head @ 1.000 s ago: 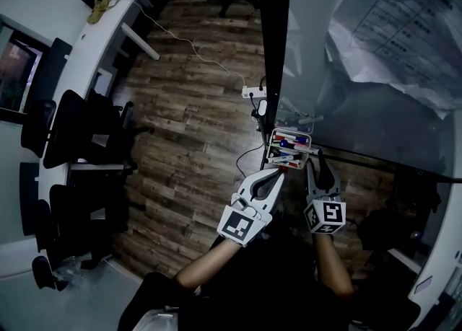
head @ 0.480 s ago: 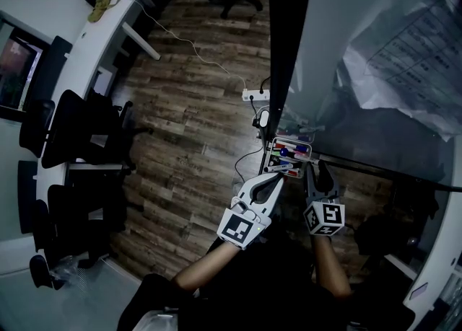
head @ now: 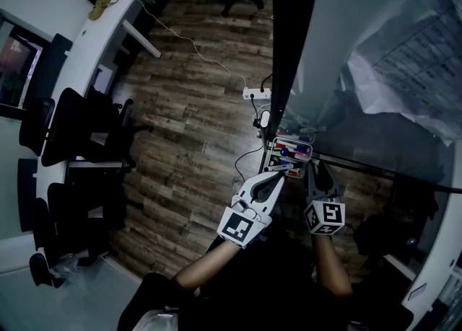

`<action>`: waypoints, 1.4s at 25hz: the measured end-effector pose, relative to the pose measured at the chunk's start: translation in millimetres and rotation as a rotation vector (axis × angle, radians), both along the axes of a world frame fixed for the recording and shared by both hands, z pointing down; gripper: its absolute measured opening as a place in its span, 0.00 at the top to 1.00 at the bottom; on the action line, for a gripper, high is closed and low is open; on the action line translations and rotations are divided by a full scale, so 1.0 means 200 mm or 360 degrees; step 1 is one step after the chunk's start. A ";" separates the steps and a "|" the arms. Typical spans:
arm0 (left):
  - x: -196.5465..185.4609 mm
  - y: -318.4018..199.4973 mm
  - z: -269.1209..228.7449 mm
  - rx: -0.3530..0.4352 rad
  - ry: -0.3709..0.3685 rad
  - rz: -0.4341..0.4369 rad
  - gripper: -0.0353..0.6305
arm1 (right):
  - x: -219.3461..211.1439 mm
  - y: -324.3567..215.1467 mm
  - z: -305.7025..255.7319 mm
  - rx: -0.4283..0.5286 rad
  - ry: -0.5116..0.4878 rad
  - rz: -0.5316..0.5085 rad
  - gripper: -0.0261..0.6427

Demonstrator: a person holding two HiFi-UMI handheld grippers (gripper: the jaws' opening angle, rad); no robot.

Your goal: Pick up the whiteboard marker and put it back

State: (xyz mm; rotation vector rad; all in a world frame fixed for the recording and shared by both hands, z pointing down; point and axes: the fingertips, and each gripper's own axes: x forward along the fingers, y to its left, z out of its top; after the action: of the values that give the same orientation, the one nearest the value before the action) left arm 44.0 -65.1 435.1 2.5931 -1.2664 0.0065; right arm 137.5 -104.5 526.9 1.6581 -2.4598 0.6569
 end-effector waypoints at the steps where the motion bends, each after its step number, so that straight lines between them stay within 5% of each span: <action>1: 0.00 0.00 0.00 0.0000 0.0006 -0.0002 0.94 | 0.00 0.00 0.00 0.0000 0.0001 -0.0001 0.80; 35: -0.10 0.05 -0.06 0.0056 0.0043 0.0006 0.94 | -0.07 0.06 -0.16 0.0146 0.0057 0.0027 0.84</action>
State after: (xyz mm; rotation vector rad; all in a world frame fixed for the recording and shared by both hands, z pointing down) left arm 23.2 -55.7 422.5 2.6163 -1.2631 -0.0505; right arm 124.4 -92.1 493.9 1.7088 -2.4887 0.5194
